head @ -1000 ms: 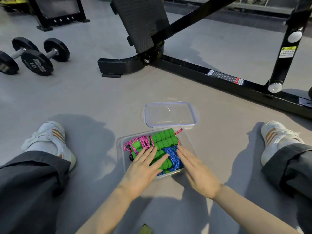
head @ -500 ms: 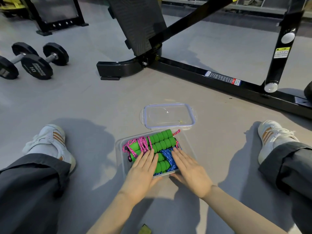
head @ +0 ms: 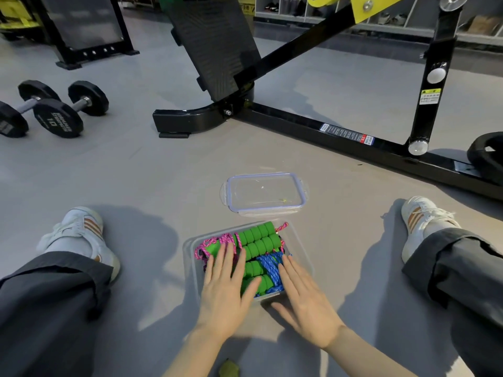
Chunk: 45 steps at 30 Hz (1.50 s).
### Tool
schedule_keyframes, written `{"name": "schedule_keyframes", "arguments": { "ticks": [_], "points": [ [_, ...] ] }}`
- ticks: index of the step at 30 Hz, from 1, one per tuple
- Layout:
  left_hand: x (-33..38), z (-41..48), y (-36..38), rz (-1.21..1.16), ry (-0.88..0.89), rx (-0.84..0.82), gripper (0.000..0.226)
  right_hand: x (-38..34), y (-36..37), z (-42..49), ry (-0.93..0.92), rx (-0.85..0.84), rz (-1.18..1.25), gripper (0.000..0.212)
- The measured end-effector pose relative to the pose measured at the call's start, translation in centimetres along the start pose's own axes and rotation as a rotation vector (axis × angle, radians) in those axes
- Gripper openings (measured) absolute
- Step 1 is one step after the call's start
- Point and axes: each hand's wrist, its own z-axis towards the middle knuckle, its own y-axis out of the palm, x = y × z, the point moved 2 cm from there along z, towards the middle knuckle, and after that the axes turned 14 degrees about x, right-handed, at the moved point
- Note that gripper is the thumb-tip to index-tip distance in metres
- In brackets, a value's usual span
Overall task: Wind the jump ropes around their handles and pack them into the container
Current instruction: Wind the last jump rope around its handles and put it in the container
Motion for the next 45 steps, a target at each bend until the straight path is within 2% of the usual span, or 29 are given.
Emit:
{"name": "schedule_keyframes", "arguments": {
  "ticks": [2,6,9,13,17,22,25,28,30,34,35,38,41,43,45],
  "points": [
    [0.0,0.9,0.3,0.021,-0.065,-0.006,0.072,0.0,-0.2,0.1,-0.003,-0.041,0.000,0.069],
    [-0.4,1.8,1.0,0.082,0.001,-0.025,0.057,-0.4,-0.3,0.5,0.027,-0.065,-0.023,0.077],
    [-0.8,1.7,1.5,0.053,0.023,-0.036,0.055,-0.9,0.0,0.6,0.060,-0.071,-0.015,0.077],
    [-0.9,1.0,1.1,-0.224,-0.119,0.021,0.075,-1.1,0.2,0.3,0.075,-0.078,0.016,0.079],
    [-0.2,1.0,1.0,-0.230,-0.202,0.047,0.045,-1.0,0.1,0.6,0.058,-0.066,0.063,0.077],
    [-0.8,2.7,0.0,-0.323,-0.181,-0.092,0.019,-0.8,0.0,1.1,-0.012,-0.086,0.129,0.073],
    [-0.8,3.2,0.0,-0.351,-0.142,-0.087,0.028,0.0,0.1,1.2,-0.086,-0.121,0.169,0.068],
    [-0.7,3.1,0.3,-0.260,-0.081,-0.073,0.036,0.3,0.3,1.3,-0.153,-0.149,0.111,0.066],
    [-0.4,3.0,0.2,-0.231,-0.077,-0.074,0.037,0.0,0.6,1.2,-0.186,-0.188,0.031,0.076],
    [0.8,3.0,0.8,-0.016,-0.117,-0.104,0.060,-2.4,0.8,1.4,-0.106,-0.297,-0.136,0.100],
    [1.1,3.1,0.9,0.032,-0.130,-0.089,0.065,-2.7,0.7,1.4,-0.068,-0.294,-0.132,0.097],
    [1.4,3.2,1.8,0.072,-0.189,-0.066,0.083,-2.1,0.0,1.8,0.003,-0.247,0.015,0.071],
    [1.2,2.9,2.2,0.102,-0.167,-0.083,0.079,-0.7,-1.0,3.6,0.006,-0.198,0.181,0.061],
    [1.1,3.0,2.3,0.107,-0.172,-0.104,0.078,-0.3,-1.1,5.7,0.005,-0.163,0.160,0.058],
    [0.9,3.0,2.6,0.066,-0.150,-0.065,0.067,-0.6,-0.6,8.2,0.047,-0.142,0.115,0.056]
  ]
}}
